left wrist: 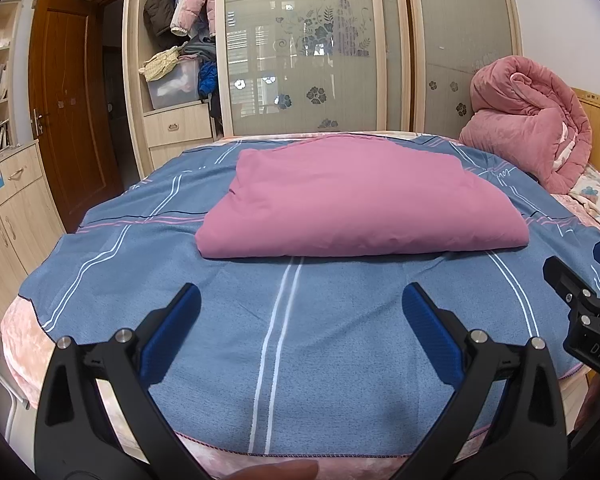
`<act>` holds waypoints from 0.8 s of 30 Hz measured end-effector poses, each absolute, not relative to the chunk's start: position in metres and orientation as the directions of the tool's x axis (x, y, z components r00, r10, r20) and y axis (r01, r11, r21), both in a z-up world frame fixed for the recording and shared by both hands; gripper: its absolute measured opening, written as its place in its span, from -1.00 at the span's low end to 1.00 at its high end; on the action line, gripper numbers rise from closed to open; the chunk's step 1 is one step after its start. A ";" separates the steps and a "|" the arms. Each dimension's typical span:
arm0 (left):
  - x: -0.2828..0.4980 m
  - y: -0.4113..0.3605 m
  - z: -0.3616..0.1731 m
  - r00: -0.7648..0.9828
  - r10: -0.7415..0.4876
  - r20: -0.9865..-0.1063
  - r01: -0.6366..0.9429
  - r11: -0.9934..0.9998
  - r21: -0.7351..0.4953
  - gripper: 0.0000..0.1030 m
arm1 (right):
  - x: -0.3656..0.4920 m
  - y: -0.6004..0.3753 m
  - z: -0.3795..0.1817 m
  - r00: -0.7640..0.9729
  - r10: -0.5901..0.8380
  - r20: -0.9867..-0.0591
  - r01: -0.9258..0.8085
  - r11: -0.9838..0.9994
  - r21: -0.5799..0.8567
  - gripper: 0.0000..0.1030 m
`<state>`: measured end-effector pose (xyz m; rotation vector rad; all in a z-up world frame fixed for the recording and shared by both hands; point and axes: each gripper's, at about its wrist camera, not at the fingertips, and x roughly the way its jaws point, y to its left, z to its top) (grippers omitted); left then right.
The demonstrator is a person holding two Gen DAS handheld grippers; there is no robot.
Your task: Fold large clothes
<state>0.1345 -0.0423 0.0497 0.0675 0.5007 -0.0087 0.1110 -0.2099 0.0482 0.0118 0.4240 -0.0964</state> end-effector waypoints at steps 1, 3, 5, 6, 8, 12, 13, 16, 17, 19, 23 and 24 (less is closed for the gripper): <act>0.134 -0.042 0.050 0.877 0.008 -0.480 0.026 0.998 0.063 0.96 | 0.111 -0.210 0.048 0.907 -0.090 -0.412 0.095 0.995 -0.008 0.97; 0.134 -0.042 0.050 0.877 0.008 -0.480 0.025 0.998 0.062 0.96 | 0.111 -0.209 0.048 0.906 -0.090 -0.413 0.096 0.995 -0.008 0.97; 0.134 -0.042 0.050 0.877 0.008 -0.480 0.025 0.998 0.062 0.96 | 0.111 -0.209 0.048 0.907 -0.090 -0.412 0.095 0.995 -0.007 0.97; 0.134 -0.043 0.050 0.877 0.007 -0.481 0.026 0.998 0.062 0.96 | 0.111 -0.209 0.048 0.907 -0.091 -0.411 0.096 0.995 -0.007 0.97; 0.134 -0.043 0.050 0.877 0.008 -0.480 0.026 0.998 0.063 0.96 | 0.111 -0.209 0.048 0.907 -0.090 -0.411 0.095 0.995 -0.007 0.97; 0.134 -0.042 0.050 0.877 0.005 -0.480 0.028 0.998 0.062 0.96 | 0.111 -0.208 0.048 0.907 -0.090 -0.412 0.095 0.995 -0.008 0.97; 0.134 -0.042 0.050 0.877 0.005 -0.480 0.028 0.998 0.062 0.96 | 0.111 -0.208 0.048 0.907 -0.089 -0.411 0.094 0.996 -0.007 0.97; 0.134 -0.042 0.050 0.877 0.005 -0.480 0.028 0.998 0.063 0.96 | 0.111 -0.208 0.048 0.907 -0.089 -0.412 0.094 0.996 -0.007 0.97; 0.134 -0.042 0.050 0.877 0.005 -0.480 0.029 0.998 0.063 0.96 | 0.111 -0.207 0.048 0.907 -0.088 -0.412 0.094 0.996 -0.006 0.97; 0.134 -0.042 0.050 0.877 0.006 -0.480 0.028 0.998 0.063 0.96 | 0.111 -0.207 0.047 0.907 -0.088 -0.412 0.094 0.996 -0.007 0.97; 0.134 -0.042 0.050 0.877 0.006 -0.480 0.028 0.998 0.063 0.96 | 0.111 -0.207 0.047 0.907 -0.088 -0.412 0.093 0.996 -0.008 0.97; 0.134 -0.042 0.049 0.877 0.005 -0.481 0.029 0.998 0.062 0.96 | 0.111 -0.207 0.047 0.907 -0.088 -0.413 0.093 0.996 -0.007 0.97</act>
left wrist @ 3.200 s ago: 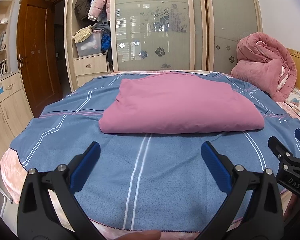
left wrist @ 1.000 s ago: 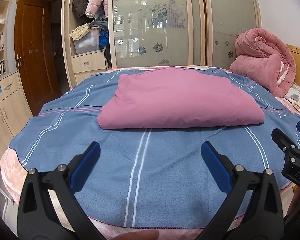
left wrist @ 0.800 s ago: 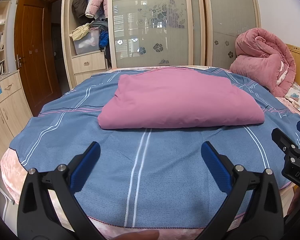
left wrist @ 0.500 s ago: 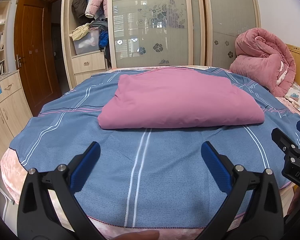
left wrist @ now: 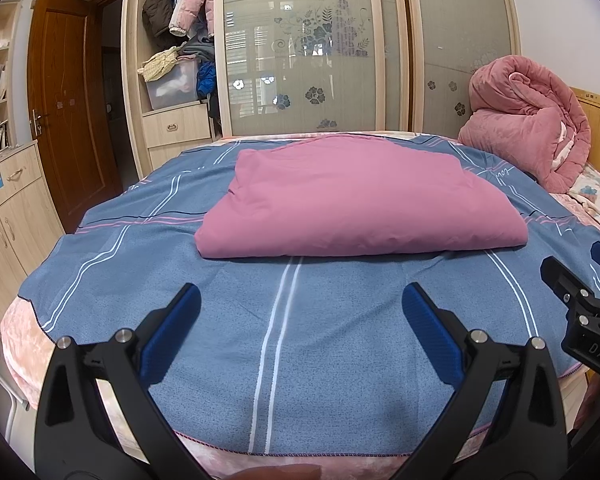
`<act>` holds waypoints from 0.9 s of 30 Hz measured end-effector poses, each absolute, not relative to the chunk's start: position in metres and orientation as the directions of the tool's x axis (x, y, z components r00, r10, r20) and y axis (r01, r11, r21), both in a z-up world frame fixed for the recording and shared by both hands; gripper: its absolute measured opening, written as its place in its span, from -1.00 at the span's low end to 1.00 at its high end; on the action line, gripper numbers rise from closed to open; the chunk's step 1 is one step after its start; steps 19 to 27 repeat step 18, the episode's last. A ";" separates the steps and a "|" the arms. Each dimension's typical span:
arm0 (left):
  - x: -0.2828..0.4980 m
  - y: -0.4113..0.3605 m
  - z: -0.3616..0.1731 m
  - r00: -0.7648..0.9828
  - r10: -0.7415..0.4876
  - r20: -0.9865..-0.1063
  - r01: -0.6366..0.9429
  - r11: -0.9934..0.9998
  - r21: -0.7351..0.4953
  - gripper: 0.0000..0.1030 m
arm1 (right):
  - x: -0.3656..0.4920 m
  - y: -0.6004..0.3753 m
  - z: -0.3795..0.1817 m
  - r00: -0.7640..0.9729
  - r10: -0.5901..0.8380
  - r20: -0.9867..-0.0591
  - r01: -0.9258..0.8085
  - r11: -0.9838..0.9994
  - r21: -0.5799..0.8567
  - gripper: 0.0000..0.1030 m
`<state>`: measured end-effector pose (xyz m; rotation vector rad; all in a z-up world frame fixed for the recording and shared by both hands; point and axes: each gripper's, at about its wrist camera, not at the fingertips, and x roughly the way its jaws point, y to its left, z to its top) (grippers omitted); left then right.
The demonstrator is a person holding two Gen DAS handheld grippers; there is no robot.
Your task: Fold large clothes
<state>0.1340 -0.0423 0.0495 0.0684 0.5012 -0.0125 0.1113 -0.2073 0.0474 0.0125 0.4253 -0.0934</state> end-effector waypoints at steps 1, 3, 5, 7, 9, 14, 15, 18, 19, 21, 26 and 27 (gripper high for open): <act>0.134 -0.042 0.050 0.877 0.005 -0.480 0.029 0.998 0.063 0.96 | 0.111 -0.206 0.047 0.906 -0.087 -0.414 0.093 0.996 -0.007 0.97; 0.133 -0.042 0.050 0.878 0.005 -0.479 0.029 0.998 0.062 0.96 | 0.112 -0.207 0.046 0.906 -0.085 -0.415 0.090 0.996 -0.007 0.97; 0.132 -0.042 0.051 0.881 0.005 -0.473 0.027 0.998 0.061 0.96 | 0.112 -0.207 0.046 0.907 -0.085 -0.414 0.090 0.996 -0.007 0.97; 0.131 -0.041 0.051 0.882 0.000 -0.471 0.031 0.998 0.058 0.96 | 0.112 -0.207 0.046 0.906 -0.084 -0.415 0.089 0.996 -0.007 0.97; 0.131 -0.042 0.050 0.881 -0.001 -0.473 0.033 0.998 0.060 0.96 | 0.112 -0.207 0.046 0.906 -0.083 -0.415 0.089 0.996 -0.006 0.97; 0.134 -0.040 0.049 0.872 -0.018 -0.489 0.048 0.998 0.048 0.96 | 0.112 -0.206 0.046 0.906 -0.083 -0.415 0.088 0.996 -0.006 0.97; 0.134 -0.040 0.049 0.871 -0.018 -0.491 0.047 0.998 0.047 0.96 | 0.112 -0.207 0.046 0.906 -0.084 -0.414 0.089 0.996 -0.007 0.97; 0.134 -0.039 0.049 0.871 -0.022 -0.492 0.051 0.998 0.046 0.96 | 0.112 -0.207 0.046 0.906 -0.083 -0.415 0.089 0.996 -0.006 0.97; 0.134 -0.039 0.049 0.871 -0.022 -0.492 0.051 0.998 0.046 0.96 | 0.112 -0.207 0.046 0.906 -0.083 -0.415 0.089 0.996 -0.006 0.97; 0.134 -0.039 0.049 0.871 -0.022 -0.492 0.051 0.998 0.046 0.96 | 0.112 -0.207 0.046 0.906 -0.083 -0.415 0.089 0.996 -0.006 0.97; 0.134 -0.039 0.049 0.871 -0.022 -0.492 0.051 0.998 0.046 0.96 | 0.112 -0.207 0.046 0.906 -0.083 -0.415 0.089 0.996 -0.006 0.97; 0.134 -0.039 0.049 0.871 -0.022 -0.492 0.051 0.998 0.046 0.96 | 0.112 -0.207 0.046 0.906 -0.083 -0.415 0.089 0.996 -0.006 0.97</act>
